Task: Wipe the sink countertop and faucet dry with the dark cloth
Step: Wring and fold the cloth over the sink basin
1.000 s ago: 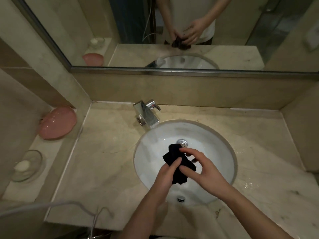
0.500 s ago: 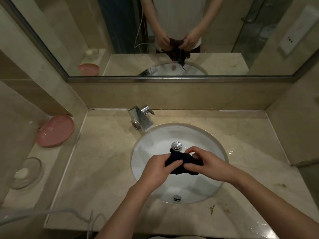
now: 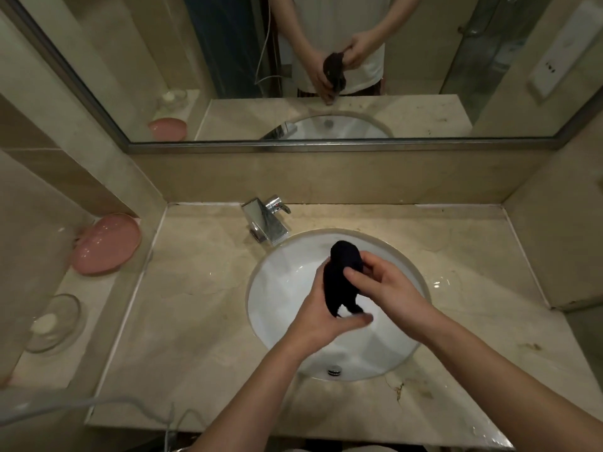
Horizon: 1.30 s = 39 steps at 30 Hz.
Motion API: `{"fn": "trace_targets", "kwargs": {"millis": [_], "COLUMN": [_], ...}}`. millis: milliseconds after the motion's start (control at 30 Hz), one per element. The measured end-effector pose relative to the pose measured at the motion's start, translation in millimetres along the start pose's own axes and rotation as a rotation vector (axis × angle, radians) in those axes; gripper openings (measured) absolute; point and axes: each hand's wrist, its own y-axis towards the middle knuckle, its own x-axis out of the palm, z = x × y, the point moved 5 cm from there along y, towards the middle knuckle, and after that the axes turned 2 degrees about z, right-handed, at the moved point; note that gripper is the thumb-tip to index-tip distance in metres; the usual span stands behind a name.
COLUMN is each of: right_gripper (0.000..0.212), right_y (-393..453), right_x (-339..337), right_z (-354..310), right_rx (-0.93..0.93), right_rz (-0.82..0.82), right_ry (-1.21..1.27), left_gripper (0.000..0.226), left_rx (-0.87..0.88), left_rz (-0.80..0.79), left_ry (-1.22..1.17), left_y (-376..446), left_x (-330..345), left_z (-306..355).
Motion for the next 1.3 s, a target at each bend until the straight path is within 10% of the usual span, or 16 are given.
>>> {"fn": "trace_targets", "kwargs": {"millis": [200,333,433,533,600,933,1100,1200,1300], "right_gripper": [0.034,0.026,0.022,0.053,0.040,0.010,0.020,0.042,0.055], "right_y": [-11,-25,-38,-34,-26,-26,-33,-27,-18], "right_x": [8,-3,-39,-42,-31,17,28,14,-16], "right_z": [12,11,3,6,20,49,47,33,4], "right_rx": [0.029,-0.087,-0.087,-0.220,-0.146,0.062,0.097,0.062,-0.366], "right_rz": [0.087,0.124,0.466,0.222,0.027,0.282,0.269,0.061,0.147], "right_ry": [0.379,-0.204,-0.652,-0.848,-0.691,-0.017,0.040,-0.204,-0.886], "left_gripper": [0.043,0.040,0.020,0.021,0.036,0.067,0.049,0.043,0.043], "left_rx": [-0.139,-0.226,-0.247,-0.231,-0.211,-0.370,-0.453,-0.354,-0.374], "left_rz": [0.023,0.102,0.064,-0.055,-0.089,0.258,0.055,0.024,-0.046], "left_ry": [-0.284,-0.344,-0.160,-0.084,-0.128,-0.651,-0.733,-0.542,-0.503], "left_y": [8,9,4,2,4,3,-5,-7,-6], "left_x": [7,3,-8,-8,-6,7,16,4,-2], "left_z": [-1,-5,-10,-5,-2,-22,-28,-33,-29]}}
